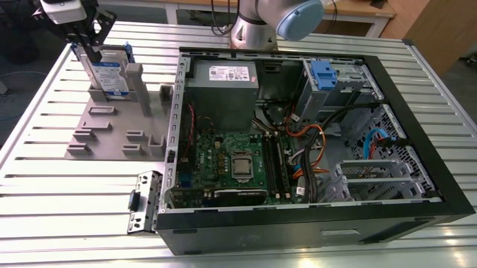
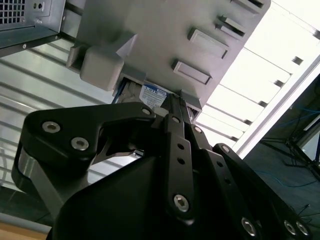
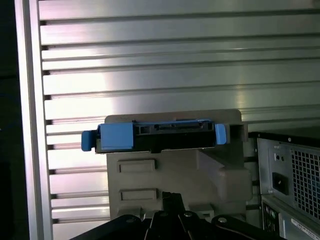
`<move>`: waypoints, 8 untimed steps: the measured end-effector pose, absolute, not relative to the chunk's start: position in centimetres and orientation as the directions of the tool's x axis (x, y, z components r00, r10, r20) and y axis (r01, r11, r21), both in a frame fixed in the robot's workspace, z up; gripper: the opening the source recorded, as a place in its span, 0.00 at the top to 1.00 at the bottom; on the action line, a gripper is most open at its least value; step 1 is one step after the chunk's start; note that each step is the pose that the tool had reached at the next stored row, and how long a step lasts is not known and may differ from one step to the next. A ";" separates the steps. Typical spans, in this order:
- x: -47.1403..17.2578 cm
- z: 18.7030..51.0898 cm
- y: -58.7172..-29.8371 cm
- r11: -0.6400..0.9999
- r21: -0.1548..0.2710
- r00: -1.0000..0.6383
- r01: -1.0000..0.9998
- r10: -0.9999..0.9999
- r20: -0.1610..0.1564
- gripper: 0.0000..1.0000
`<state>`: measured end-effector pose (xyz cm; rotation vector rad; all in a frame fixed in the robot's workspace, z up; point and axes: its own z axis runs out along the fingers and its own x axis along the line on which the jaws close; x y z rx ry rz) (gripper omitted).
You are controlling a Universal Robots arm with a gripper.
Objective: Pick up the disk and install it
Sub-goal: 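Reach for the disk, then pick up the disk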
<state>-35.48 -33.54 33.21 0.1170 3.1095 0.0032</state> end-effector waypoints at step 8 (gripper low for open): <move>-35.5 33.2 -33.5 0.997 0.003 -0.997 0.075 0.075 -0.030 0.90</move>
